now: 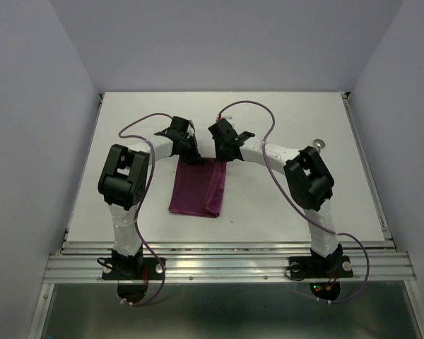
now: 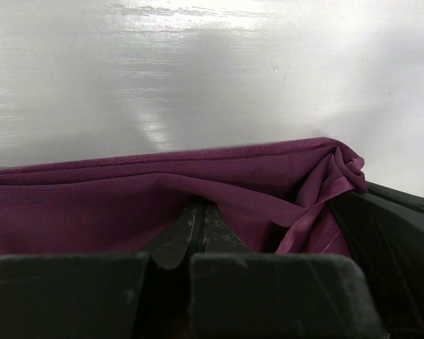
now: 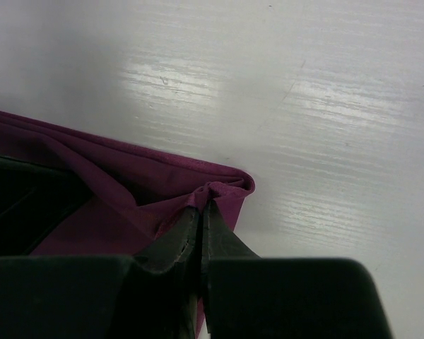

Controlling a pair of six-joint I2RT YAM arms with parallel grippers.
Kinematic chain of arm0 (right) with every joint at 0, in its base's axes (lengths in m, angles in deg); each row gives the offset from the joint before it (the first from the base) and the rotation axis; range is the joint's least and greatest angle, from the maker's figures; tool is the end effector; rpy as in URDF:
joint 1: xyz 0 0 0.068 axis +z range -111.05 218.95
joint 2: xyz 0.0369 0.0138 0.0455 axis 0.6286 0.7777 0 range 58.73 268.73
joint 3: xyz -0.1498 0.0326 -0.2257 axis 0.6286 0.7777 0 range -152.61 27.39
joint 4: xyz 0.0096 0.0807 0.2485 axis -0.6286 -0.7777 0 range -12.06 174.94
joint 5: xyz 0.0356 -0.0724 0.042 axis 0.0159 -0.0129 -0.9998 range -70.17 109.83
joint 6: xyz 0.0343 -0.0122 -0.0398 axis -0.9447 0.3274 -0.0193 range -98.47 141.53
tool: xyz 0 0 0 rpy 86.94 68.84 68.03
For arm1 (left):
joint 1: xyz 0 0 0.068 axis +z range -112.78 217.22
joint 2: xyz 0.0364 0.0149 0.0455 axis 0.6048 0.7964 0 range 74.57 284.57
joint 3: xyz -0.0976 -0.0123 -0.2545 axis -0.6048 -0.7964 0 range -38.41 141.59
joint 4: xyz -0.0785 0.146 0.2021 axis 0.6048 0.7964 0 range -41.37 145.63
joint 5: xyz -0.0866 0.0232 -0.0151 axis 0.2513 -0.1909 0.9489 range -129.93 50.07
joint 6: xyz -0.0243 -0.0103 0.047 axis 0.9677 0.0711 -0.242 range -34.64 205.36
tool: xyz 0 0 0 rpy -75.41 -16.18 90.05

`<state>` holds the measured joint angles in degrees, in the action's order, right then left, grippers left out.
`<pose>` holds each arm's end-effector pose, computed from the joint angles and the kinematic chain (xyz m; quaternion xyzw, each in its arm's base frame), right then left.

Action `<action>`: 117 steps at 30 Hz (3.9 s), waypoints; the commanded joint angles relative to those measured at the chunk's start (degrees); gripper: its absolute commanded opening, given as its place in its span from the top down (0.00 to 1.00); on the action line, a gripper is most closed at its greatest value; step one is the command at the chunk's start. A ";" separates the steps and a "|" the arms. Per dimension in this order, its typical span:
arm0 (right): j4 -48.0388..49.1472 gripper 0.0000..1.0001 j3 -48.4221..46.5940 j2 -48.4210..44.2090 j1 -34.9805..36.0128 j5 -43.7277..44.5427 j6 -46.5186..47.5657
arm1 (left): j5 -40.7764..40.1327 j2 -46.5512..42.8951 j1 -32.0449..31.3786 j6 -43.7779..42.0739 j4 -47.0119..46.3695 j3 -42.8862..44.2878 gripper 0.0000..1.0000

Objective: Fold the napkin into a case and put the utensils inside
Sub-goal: Fold the lower triangle-folded napkin at the center of the board.

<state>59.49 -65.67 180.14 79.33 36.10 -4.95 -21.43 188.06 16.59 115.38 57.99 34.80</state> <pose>0.3611 0.2940 0.1880 -0.0702 0.9394 0.0572 0.3307 0.3897 -0.1588 0.1609 -0.0206 0.9279 -0.2820 0.2432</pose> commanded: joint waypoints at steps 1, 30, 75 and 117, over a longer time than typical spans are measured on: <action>1.46 0.99 0.15 -2.75 0.66 1.40 0.73 | 0.29 -3.71 -0.30 -1.02 2.41 0.35 1.00; 2.34 0.99 1.47 -5.74 0.66 0.34 0.99 | 6.37 6.03 -2.32 3.11 -3.92 5.63 1.00; 1.63 0.99 -6.08 5.07 2.33 -4.32 -2.61 | 3.65 -3.45 0.05 3.12 1.27 3.78 1.00; 0.93 0.70 -11.01 8.94 2.33 -3.18 -5.95 | 1.54 -1.43 2.87 4.52 -2.42 -6.76 1.00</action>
<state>59.73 -74.92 188.55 81.06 32.80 -10.02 -17.84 186.81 19.63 120.67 53.25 30.28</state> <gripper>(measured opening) 0.231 0.019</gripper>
